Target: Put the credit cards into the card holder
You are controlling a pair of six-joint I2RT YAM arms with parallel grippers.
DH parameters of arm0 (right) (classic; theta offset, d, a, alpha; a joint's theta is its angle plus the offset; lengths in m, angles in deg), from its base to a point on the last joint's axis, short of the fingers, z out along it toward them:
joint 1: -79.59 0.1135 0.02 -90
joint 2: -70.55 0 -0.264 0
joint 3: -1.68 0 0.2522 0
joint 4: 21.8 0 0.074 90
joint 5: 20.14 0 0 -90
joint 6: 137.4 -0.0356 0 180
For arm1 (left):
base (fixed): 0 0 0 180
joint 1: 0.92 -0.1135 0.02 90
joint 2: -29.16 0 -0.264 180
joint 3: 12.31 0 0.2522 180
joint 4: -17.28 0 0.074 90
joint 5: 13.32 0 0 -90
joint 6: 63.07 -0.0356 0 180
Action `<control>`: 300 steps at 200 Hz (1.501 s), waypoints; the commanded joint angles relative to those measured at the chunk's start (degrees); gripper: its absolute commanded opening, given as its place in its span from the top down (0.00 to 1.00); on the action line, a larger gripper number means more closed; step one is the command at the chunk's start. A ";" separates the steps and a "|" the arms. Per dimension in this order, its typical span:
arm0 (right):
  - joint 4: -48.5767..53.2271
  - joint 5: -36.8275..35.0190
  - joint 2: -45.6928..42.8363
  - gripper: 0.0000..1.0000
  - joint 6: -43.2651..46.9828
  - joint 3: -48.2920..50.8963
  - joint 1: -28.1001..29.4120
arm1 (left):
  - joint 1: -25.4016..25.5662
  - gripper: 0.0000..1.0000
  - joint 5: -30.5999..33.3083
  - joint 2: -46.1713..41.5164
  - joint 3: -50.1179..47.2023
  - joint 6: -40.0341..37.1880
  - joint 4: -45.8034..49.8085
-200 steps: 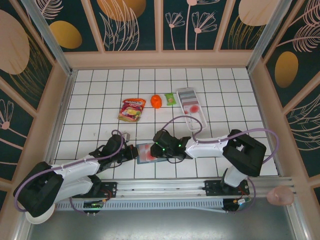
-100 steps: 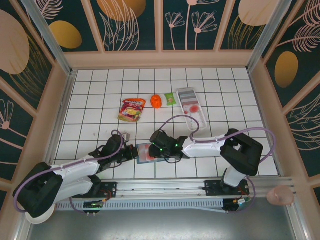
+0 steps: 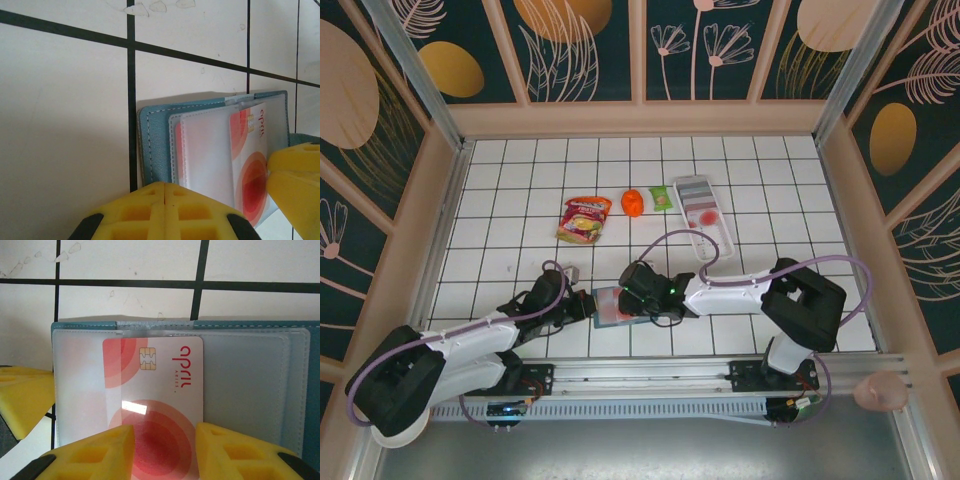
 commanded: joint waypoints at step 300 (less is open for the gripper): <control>2.48 -3.07 2.85 0.61 0.81 -3.86 2.01 | 0.20 1.00 0.11 -1.71 -1.64 0.87 1.03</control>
